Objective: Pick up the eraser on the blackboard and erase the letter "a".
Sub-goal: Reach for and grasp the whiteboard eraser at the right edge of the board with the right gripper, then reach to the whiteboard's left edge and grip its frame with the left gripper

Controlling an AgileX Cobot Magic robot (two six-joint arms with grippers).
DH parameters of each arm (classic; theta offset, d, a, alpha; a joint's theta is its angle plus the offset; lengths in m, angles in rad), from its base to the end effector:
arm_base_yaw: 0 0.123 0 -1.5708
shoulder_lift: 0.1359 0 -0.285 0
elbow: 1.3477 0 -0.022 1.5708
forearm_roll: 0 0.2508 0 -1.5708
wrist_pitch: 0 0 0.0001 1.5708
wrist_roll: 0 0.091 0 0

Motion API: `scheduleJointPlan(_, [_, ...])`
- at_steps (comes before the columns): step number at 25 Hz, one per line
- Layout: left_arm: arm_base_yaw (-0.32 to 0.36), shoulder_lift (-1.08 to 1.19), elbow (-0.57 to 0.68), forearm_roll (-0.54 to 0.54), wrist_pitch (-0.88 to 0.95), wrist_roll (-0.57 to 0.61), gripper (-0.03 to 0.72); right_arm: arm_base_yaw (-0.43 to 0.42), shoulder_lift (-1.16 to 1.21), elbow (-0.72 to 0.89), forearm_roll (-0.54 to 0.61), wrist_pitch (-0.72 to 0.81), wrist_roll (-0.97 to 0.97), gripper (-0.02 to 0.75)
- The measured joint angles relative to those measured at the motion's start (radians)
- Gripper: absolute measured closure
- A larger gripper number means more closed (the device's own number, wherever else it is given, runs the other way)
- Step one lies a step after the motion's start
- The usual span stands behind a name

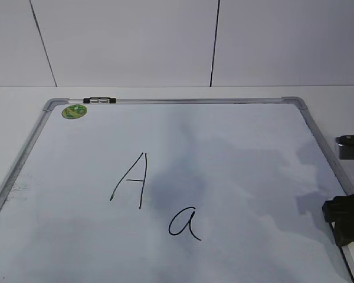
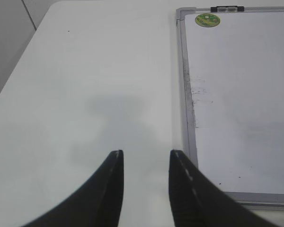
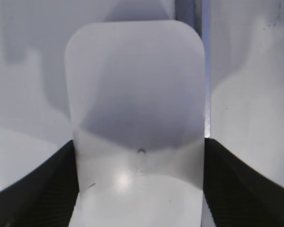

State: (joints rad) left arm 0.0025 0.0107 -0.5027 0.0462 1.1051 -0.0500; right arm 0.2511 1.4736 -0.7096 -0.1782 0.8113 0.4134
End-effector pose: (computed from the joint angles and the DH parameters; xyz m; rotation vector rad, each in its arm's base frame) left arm -0.0055 0.0037 0.2746 -0.0582 2.0951 0.0271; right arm 0.2241 0.0454 0.1780 0.0675 3.0154 -0.1510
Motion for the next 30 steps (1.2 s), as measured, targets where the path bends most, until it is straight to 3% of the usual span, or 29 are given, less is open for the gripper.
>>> scheduleJointPlan(19, [0.000,0.000,0.000,0.000,0.000,0.000,0.443,0.000,0.025,-0.010,-0.012,0.010,0.000,0.143])
scheduleJointPlan(30, [0.000,0.000,0.000,0.000,0.000,0.000,0.444,0.002,0.025,-0.012,-0.014,0.010,-0.004,0.185])
